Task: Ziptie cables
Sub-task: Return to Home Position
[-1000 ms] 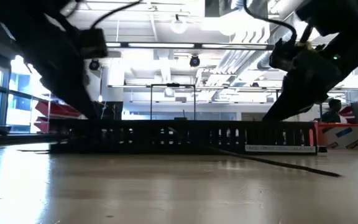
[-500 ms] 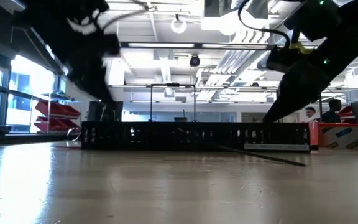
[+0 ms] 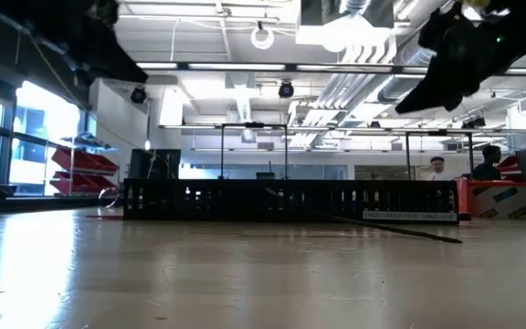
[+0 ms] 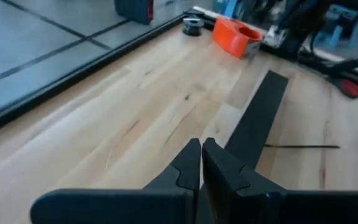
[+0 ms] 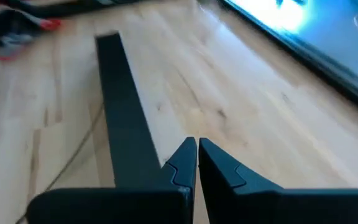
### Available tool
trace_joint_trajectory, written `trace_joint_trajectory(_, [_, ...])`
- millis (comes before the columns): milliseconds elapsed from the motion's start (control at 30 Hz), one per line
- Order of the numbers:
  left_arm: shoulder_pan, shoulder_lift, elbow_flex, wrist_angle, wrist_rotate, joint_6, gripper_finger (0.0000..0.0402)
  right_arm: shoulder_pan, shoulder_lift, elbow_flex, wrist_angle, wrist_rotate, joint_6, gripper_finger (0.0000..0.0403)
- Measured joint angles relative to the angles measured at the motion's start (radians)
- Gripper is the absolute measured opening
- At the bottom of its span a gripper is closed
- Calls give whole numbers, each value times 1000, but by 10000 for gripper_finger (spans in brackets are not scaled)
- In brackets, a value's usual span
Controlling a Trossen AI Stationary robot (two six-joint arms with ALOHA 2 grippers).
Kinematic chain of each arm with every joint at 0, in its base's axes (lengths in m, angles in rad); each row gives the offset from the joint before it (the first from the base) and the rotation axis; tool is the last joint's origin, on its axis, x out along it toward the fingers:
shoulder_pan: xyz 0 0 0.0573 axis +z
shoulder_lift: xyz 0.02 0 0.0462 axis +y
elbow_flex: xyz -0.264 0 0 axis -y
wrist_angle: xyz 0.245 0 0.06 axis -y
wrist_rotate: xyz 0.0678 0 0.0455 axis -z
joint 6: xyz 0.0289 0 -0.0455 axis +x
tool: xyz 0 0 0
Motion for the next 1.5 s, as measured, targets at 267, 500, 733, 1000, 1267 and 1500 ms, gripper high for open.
trace_joint_trajectory(267, [-2, -362, -301, 169, 19, -63, 0, -13, -249, -189, 294, -349, -148, 0])
trace_joint_trajectory(500, [-2, -566, -428, 186, 59, -20, 0, -33, -460, -340, 363, -347, -94, 0])
trace_joint_trajectory(733, [-2, -649, -447, 182, 60, 8, 0, -37, -650, -371, 199, -347, -70, 0])
trace_joint_trajectory(1000, [-3, -634, -447, 187, 95, 64, 0, -37, -745, -370, 86, -278, -107, 0])
trace_joint_trajectory(1267, [-3, -621, -447, 184, 111, 151, 0, -37, -738, -370, 84, -321, -132, 0])
trace_joint_trajectory(1500, [-2, -606, -448, 182, 60, 183, 0, -37, -711, -370, 82, -316, -130, 0])
